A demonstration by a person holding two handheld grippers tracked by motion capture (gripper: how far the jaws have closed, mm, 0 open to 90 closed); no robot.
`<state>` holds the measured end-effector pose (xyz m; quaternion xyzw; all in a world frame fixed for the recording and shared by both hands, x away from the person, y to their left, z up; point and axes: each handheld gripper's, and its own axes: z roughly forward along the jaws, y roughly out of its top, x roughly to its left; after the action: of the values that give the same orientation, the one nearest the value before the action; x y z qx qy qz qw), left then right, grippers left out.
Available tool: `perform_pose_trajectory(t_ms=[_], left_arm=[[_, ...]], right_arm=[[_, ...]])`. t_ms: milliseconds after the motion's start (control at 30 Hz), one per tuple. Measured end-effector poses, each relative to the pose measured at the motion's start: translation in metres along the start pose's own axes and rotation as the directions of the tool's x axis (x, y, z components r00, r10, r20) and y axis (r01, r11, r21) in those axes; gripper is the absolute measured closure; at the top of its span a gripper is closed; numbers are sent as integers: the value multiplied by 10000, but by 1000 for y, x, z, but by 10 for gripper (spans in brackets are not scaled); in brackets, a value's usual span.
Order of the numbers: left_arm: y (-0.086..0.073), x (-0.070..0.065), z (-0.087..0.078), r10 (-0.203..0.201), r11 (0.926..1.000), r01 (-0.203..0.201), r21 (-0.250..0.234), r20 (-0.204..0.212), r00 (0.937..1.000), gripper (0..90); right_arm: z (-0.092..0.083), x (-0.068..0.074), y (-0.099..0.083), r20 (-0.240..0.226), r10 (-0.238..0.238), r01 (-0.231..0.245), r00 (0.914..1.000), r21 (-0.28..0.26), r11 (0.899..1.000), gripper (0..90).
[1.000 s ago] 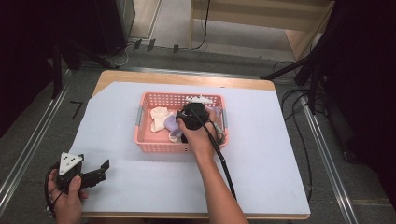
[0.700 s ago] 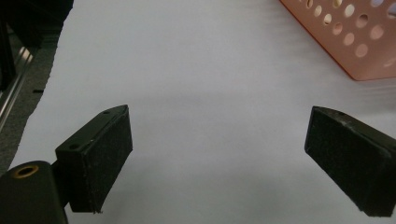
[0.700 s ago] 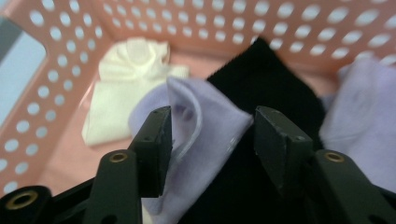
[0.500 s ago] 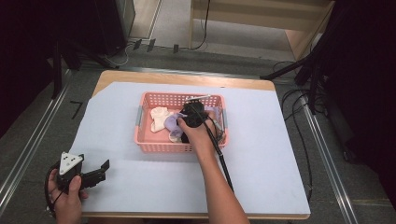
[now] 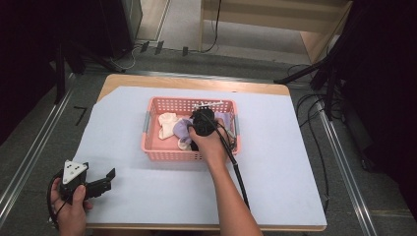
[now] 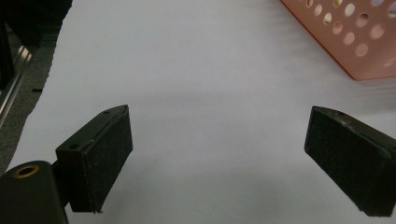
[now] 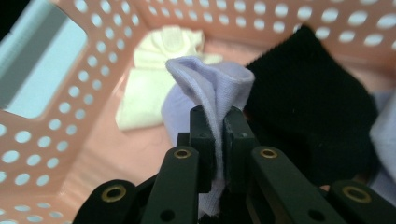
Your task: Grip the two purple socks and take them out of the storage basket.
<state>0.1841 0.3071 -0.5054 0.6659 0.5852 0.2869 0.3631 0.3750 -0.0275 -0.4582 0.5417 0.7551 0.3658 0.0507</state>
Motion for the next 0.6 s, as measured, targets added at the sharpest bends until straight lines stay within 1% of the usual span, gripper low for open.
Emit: perform_pose_trajectory(t_ms=[100,167,233,300,367,400,433,500,567,600], left_arm=[[0,0,0,-15,10000,15,-6,0,10000,86],[0,0,0,-14,10000,14,-6,-2,10000,86],[0,0,0,6,10000,-6,1,0,10000,86],[0,0,0,14,10000,-14,13,-11,10000,86],[0,0,0,10,10000,-10,12,-10,10000,86],[0,0,0,14,10000,-14,22,-2,10000,86],[0,0,0,10,10000,-10,18,0,10000,86],[0,0,0,14,10000,-14,24,0,10000,86],[0,0,0,13,10000,-13,26,2,10000,86],[0,0,0,14,10000,-14,26,3,10000,86]], right_arm=[[-7,-1,-2,-70,-313,308,9995,-665,9973,849],[-10,-2,-3,-159,-441,420,9989,-1140,9926,850],[-14,-2,-5,-192,-644,605,9977,-1610,9851,851],[-19,-2,-6,-203,-834,775,9963,-2051,9757,851],[-23,-2,-8,-259,-907,814,9955,-2515,9644,852],[-26,-3,-9,-241,-1003,890,9947,-2920,9523,852],[-26,-3,-9,-241,-1003,890,9947,-2920,9523,852],[-30,-4,-10,-204,-1177,1042,9928,-3338,9369,853],[-34,-4,-11,-214,-1331,1167,9909,-3592,9259,853],[-35,-4,-11,-210,-1439,1255,9894,-3768,9178,853]])
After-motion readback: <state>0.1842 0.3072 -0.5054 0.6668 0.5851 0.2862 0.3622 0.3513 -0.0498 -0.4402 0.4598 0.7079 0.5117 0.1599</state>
